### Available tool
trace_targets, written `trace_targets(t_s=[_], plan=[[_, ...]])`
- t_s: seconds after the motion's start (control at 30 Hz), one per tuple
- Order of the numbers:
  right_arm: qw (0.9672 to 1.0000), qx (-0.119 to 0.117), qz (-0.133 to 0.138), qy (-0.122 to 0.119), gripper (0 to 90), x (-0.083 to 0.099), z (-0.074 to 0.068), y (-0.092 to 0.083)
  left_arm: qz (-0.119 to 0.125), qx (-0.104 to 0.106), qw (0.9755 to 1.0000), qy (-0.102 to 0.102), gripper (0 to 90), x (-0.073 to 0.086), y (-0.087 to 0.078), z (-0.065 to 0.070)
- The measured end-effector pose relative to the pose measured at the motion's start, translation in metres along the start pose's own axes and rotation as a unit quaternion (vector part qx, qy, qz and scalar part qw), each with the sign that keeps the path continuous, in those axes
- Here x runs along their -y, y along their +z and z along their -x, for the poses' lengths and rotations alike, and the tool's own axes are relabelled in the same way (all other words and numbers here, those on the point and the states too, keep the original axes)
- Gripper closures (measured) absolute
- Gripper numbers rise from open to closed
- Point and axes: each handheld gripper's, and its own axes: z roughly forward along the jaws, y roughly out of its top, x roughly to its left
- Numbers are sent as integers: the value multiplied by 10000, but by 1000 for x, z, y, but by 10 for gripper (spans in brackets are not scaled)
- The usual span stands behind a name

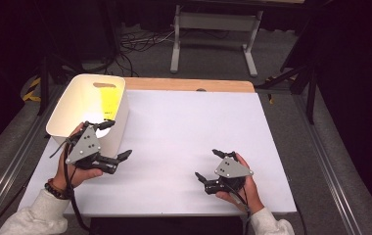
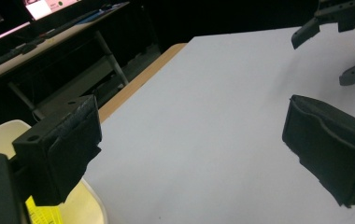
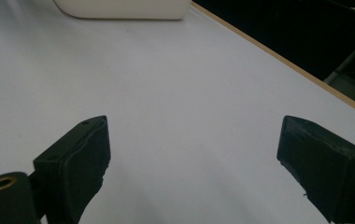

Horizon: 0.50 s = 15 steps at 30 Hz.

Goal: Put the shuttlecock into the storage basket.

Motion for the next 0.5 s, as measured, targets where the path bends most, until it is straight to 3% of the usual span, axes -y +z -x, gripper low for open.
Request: trace_targets(t_s=[0.5], plan=[[10000,-7,-2,-63,99,-1,-3,0,-284,133,9994,137,55,24,14,25]])
